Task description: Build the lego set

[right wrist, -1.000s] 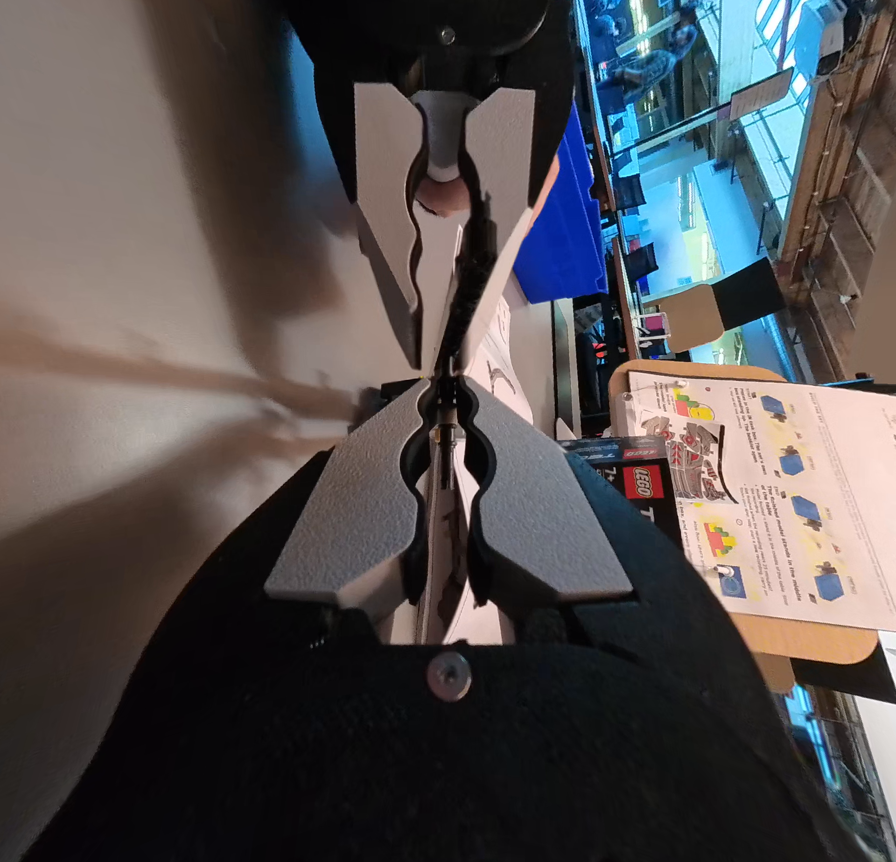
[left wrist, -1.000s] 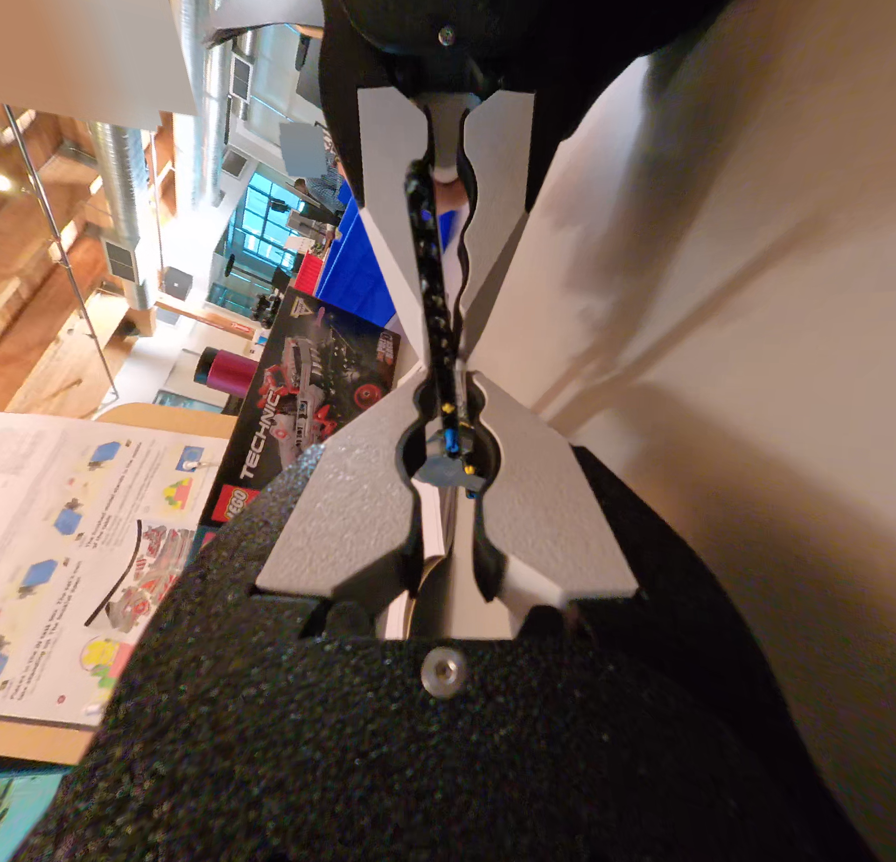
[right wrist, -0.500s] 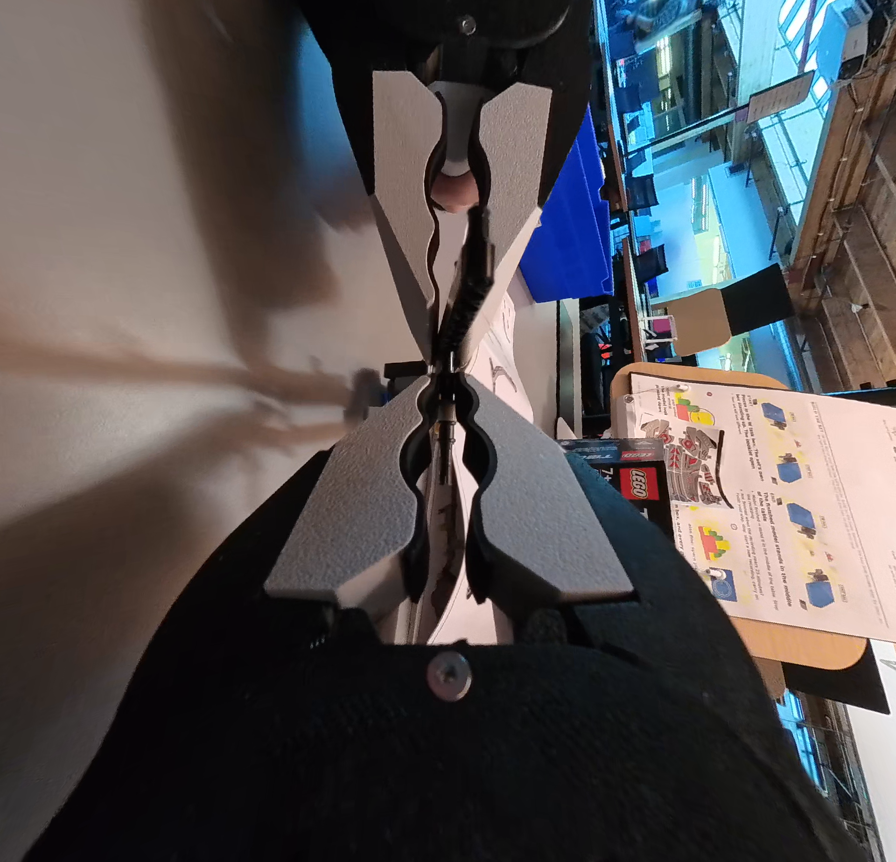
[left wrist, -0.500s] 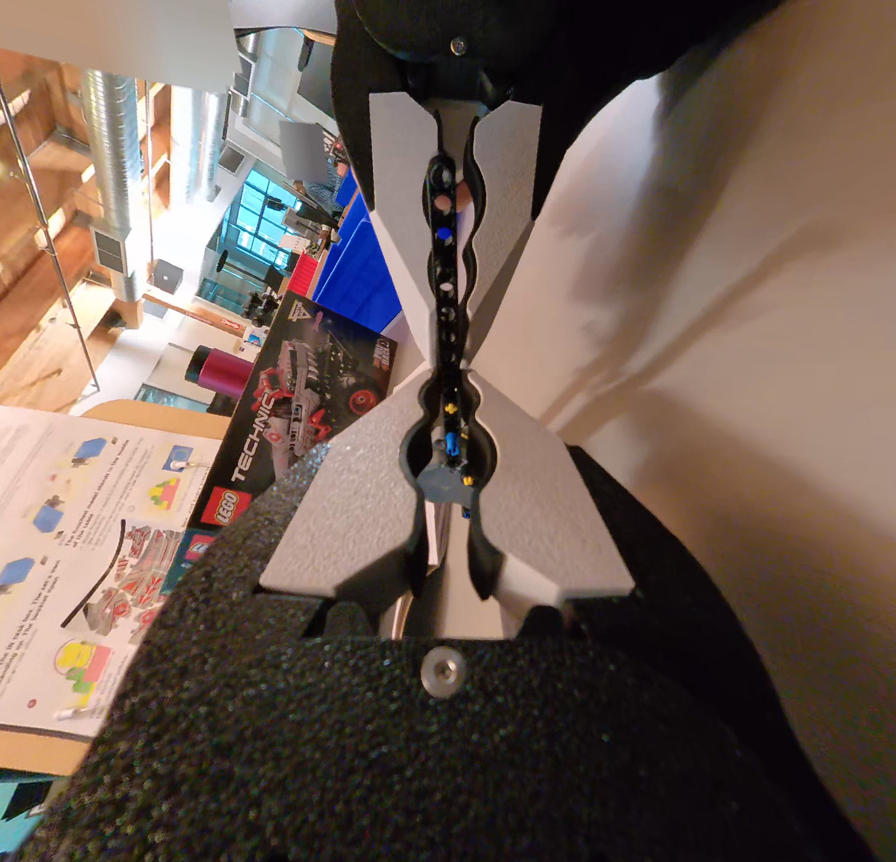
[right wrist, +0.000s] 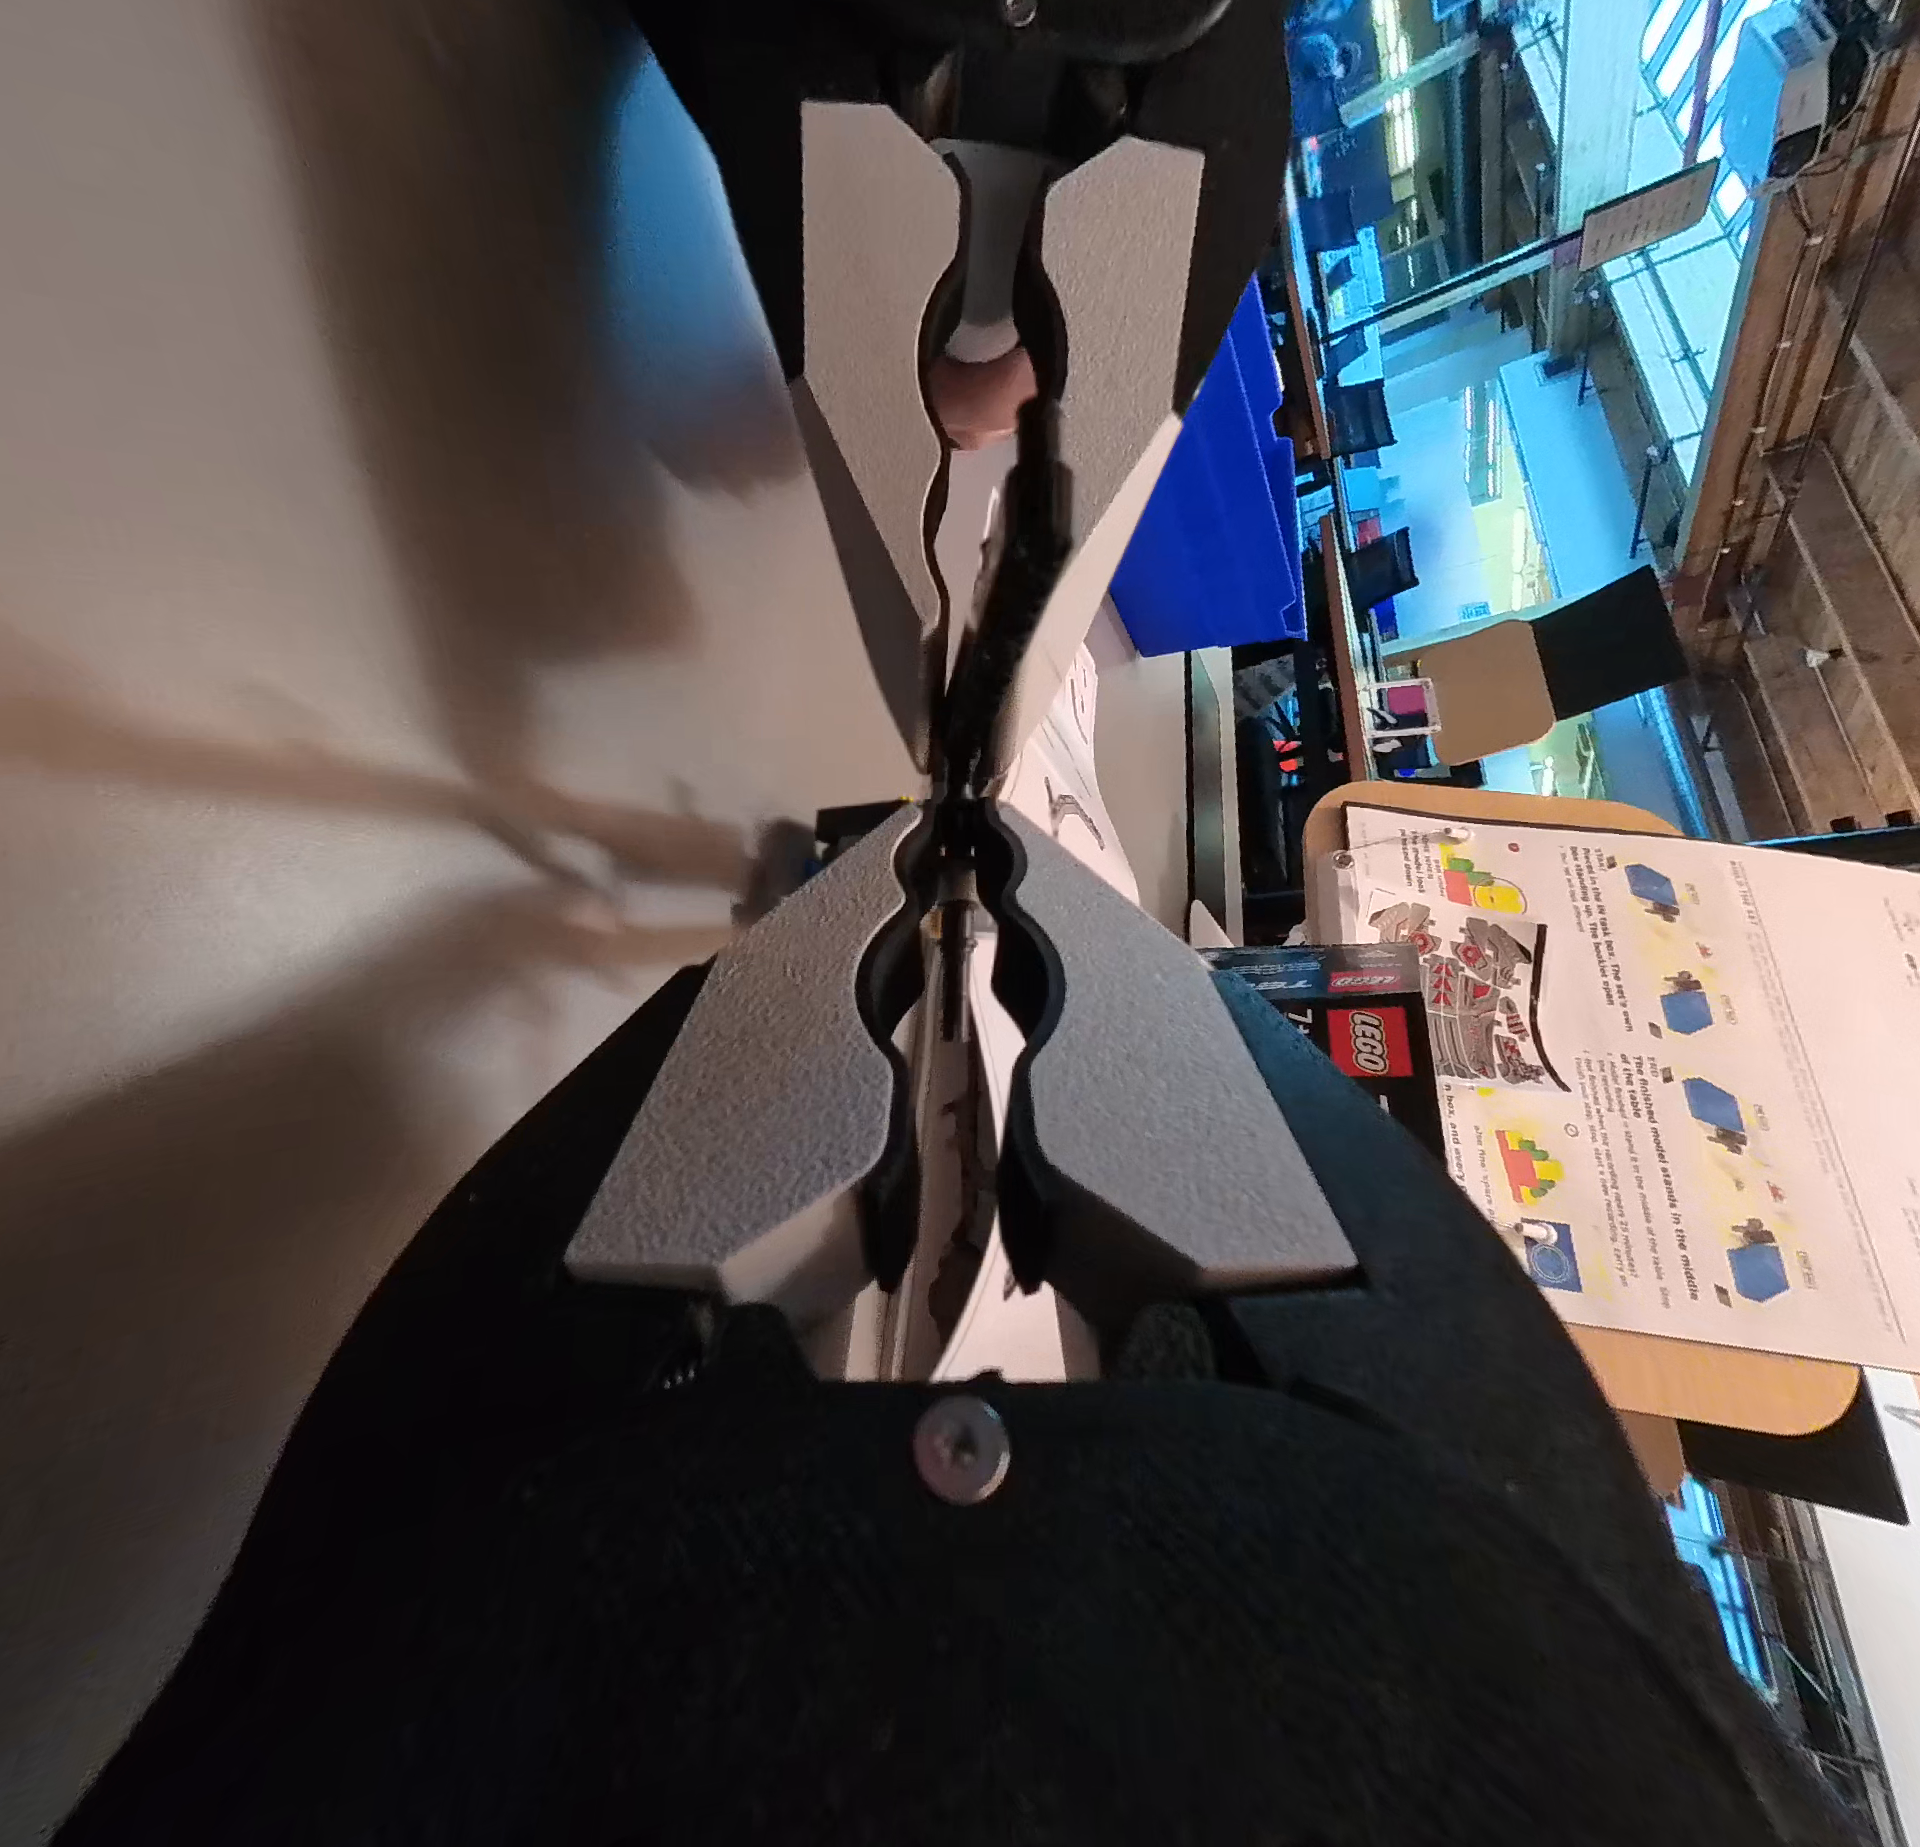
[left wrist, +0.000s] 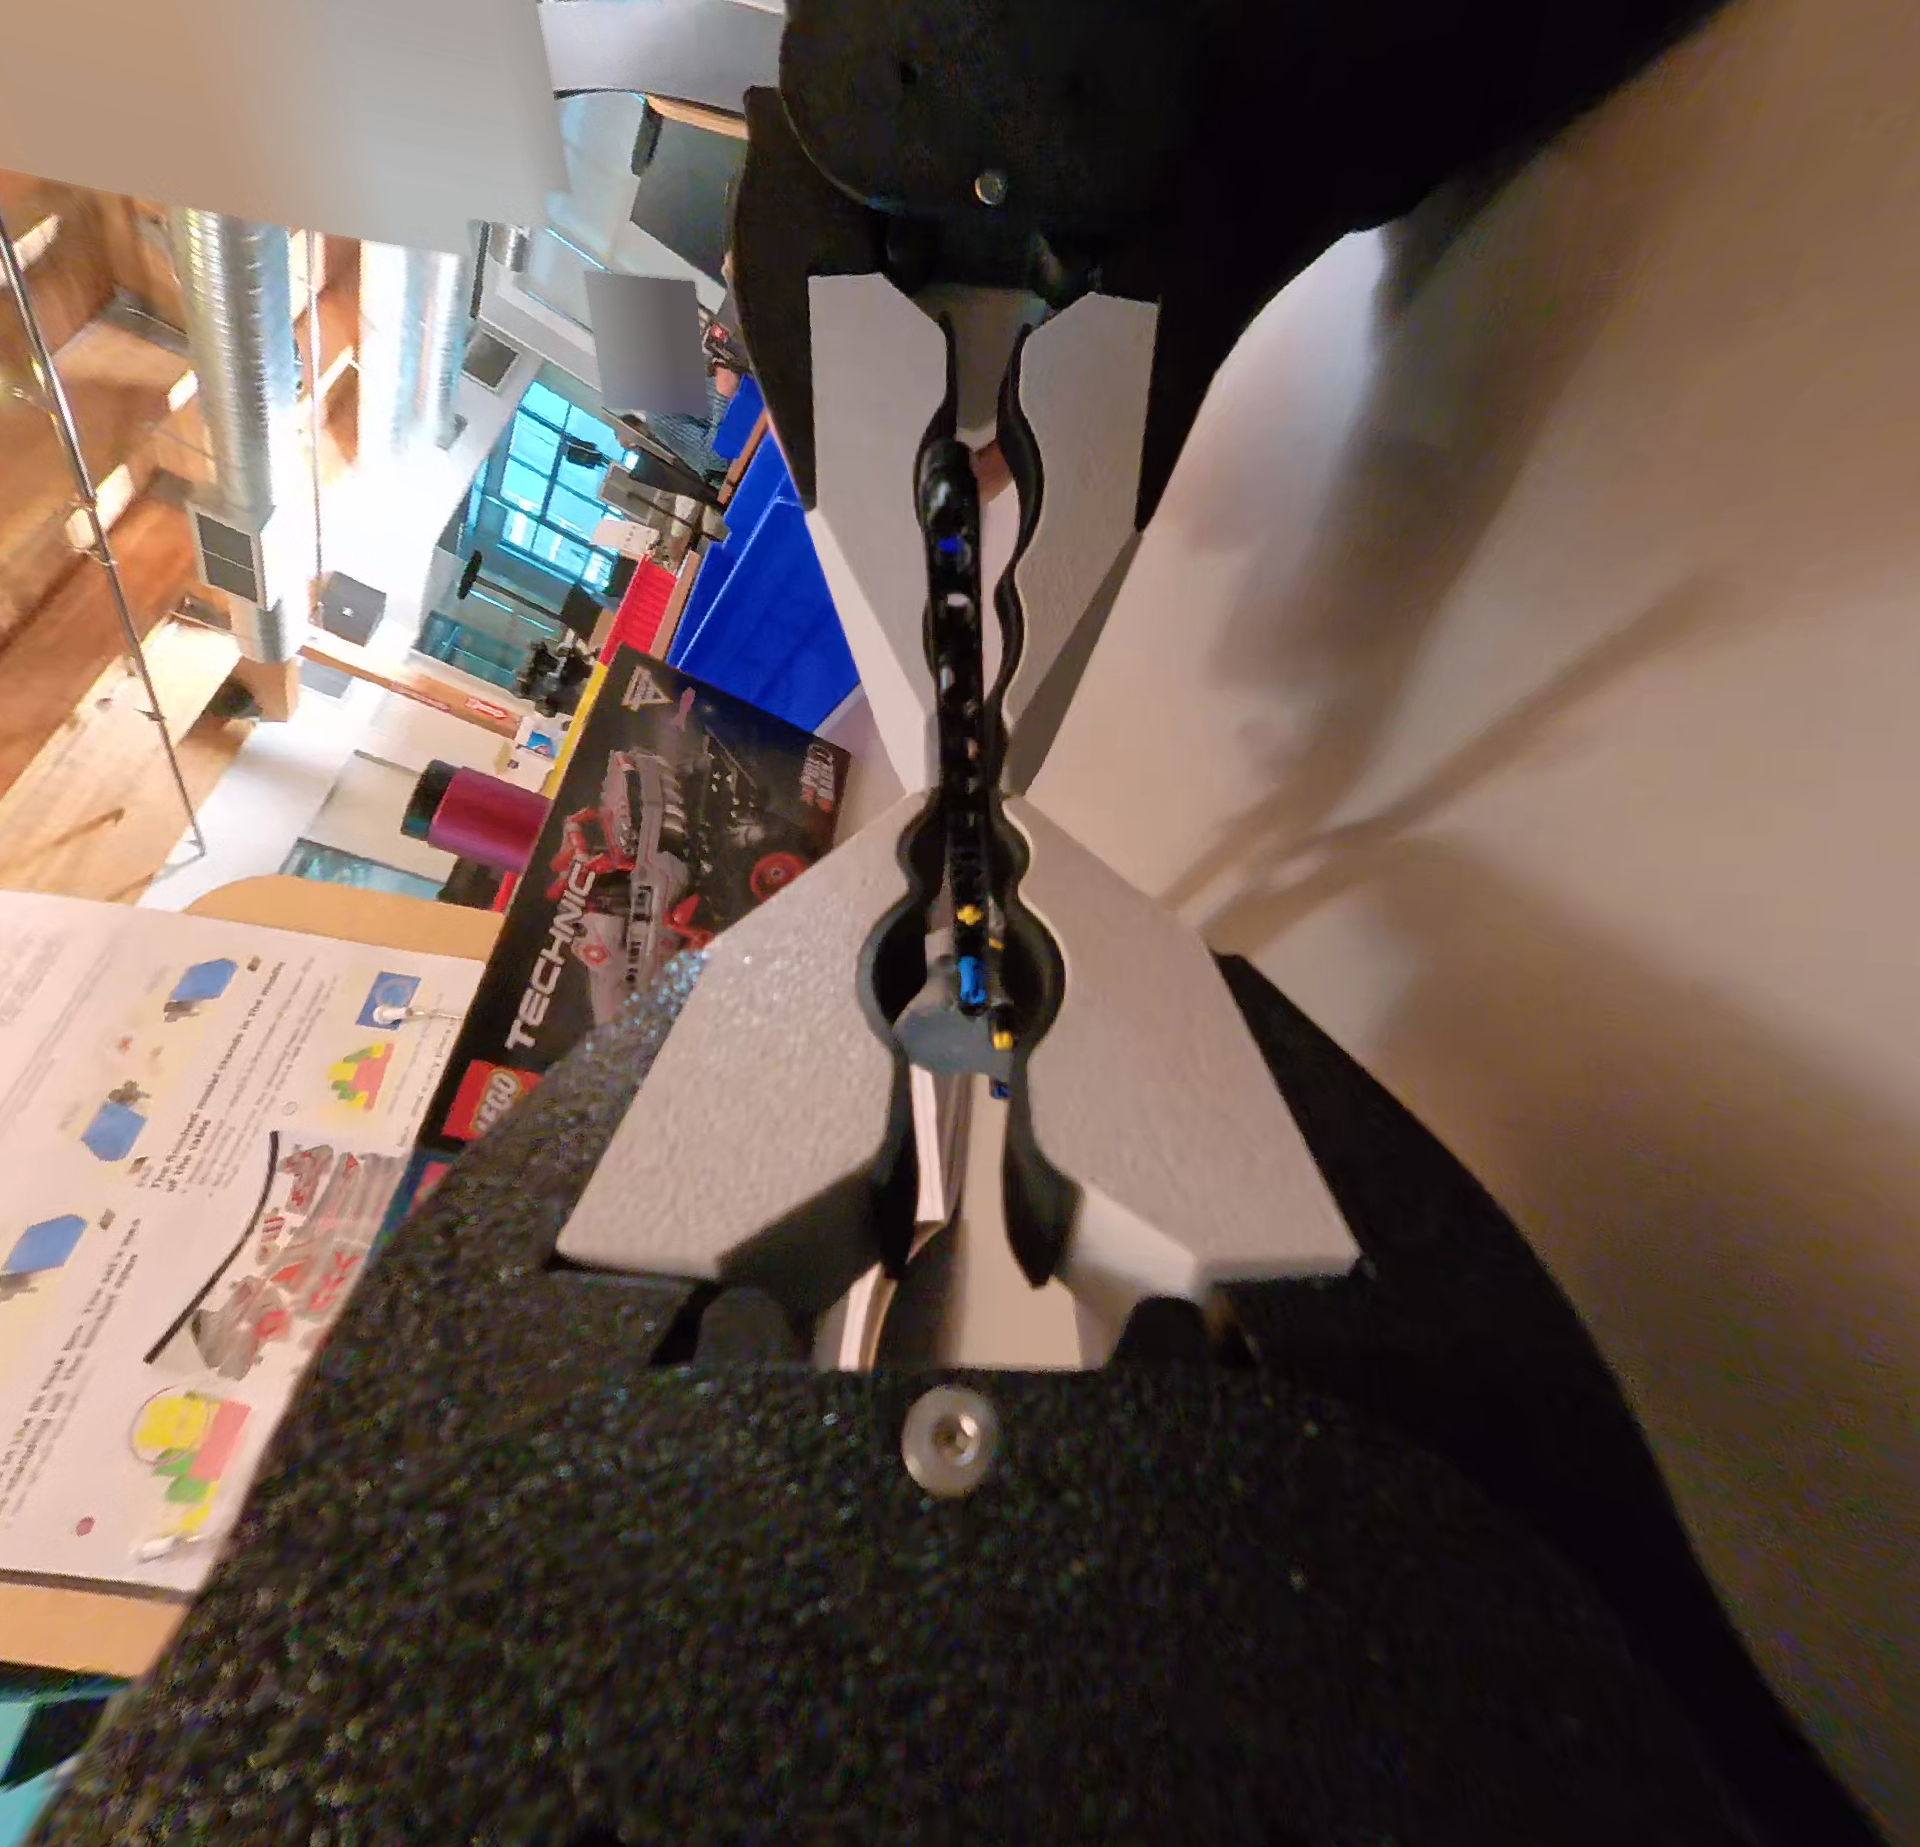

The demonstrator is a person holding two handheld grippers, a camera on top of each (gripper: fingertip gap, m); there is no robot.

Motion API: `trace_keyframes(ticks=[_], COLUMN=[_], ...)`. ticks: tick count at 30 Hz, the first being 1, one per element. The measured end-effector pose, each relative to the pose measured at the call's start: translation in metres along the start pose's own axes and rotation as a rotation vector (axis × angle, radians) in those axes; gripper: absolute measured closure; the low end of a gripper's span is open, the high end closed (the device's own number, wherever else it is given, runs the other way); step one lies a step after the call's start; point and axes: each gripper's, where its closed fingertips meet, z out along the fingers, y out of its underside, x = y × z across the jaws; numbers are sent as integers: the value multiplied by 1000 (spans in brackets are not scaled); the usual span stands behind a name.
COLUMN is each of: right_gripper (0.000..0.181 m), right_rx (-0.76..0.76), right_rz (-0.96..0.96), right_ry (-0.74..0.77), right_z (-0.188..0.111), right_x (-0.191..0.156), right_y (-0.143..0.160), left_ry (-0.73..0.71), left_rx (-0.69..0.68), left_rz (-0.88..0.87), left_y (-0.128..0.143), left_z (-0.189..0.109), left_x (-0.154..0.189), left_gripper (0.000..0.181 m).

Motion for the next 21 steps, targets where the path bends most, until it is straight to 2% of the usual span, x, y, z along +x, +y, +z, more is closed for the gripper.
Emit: trace_keyframes(ticks=[3, 4, 5, 6, 7, 10, 12, 15, 21], right_gripper=[177, 177, 177, 177, 177, 177, 177, 178, 176], right_rx=[-53, -196, -234, -98, 12, -69, -64, -150, -153], right_rz=[-24, -64, -37, 116, 191, 35, 0, -126, -116], right_ry=[12, 44, 52, 55, 90, 81, 44, 43, 22], right_z=[-2, -8, -15, -18, -19, -9, -7, -2, -2], right_x=[3, 11, 17, 23, 35, 25, 12, 5, 1], right_y=[8, 38, 58, 45, 27, 28, 28, 41, 52], left_ry=[-26, -62, -90, -94, -84, -102, -85, -62, -40], left_rx=[-39, -55, -41, -20, -4, 2, -4, -22, -23], left_rz=[32, 22, -35, -91, -93, 23, 85, 161, 276], left_y=[7, 14, 17, 14, 8, -2, 5, 16, 16], left_z=[-3, -10, -14, -14, -9, -5, -9, -10, -7], left_x=[-5, -14, -23, -28, -27, -21, -12, -5, 5], left_gripper=[176, 176, 177, 177, 176, 177, 176, 176, 176])
